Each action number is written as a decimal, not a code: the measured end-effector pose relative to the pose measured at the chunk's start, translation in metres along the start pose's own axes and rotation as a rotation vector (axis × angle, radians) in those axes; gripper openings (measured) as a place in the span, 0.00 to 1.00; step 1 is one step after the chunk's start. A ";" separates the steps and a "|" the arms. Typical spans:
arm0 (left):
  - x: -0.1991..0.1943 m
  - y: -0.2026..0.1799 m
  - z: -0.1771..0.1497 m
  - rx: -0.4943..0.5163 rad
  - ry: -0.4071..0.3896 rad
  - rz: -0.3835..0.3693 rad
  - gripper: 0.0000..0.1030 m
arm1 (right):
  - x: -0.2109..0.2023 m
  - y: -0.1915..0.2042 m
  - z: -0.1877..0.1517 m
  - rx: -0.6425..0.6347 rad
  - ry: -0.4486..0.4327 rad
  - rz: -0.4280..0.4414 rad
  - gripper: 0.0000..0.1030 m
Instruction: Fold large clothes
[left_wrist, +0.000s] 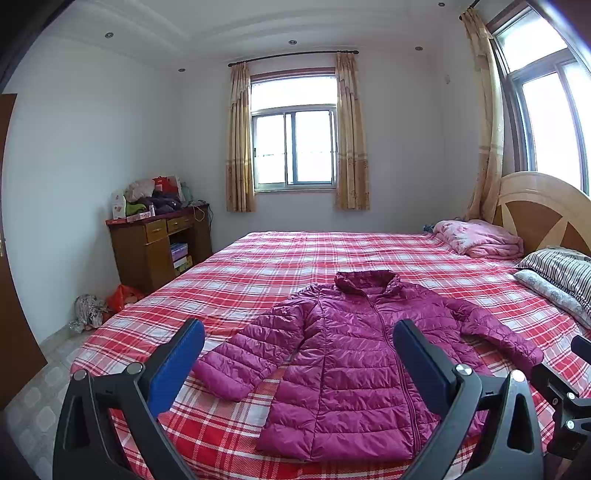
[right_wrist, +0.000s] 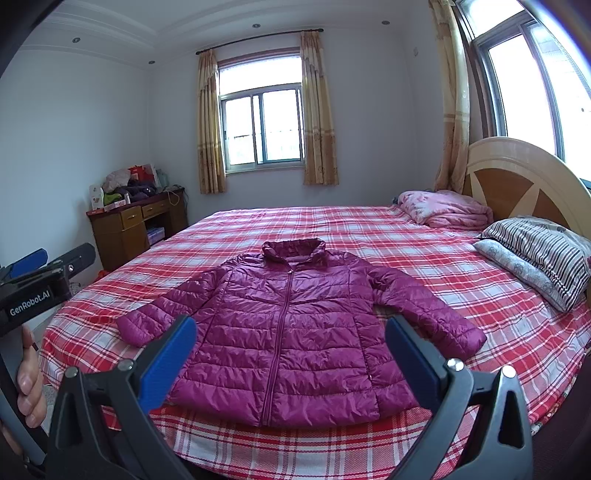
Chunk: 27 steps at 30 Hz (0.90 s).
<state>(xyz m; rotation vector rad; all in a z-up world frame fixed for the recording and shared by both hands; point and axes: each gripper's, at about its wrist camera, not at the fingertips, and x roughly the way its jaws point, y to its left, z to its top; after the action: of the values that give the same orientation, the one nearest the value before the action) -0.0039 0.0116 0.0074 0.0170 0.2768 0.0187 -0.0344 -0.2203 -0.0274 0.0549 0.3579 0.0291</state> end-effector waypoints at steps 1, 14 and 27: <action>0.000 0.000 0.000 0.001 0.000 0.000 0.99 | 0.000 0.001 0.000 0.000 0.001 0.001 1.00; 0.003 0.004 0.000 -0.010 0.001 0.008 0.99 | 0.002 0.000 -0.001 0.004 0.007 0.005 1.00; 0.003 0.007 0.000 -0.013 0.006 0.009 0.99 | 0.002 0.001 -0.002 0.004 0.009 0.009 1.00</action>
<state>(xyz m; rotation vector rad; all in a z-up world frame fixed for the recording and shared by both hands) -0.0007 0.0188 0.0071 0.0050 0.2822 0.0290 -0.0330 -0.2191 -0.0306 0.0601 0.3671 0.0374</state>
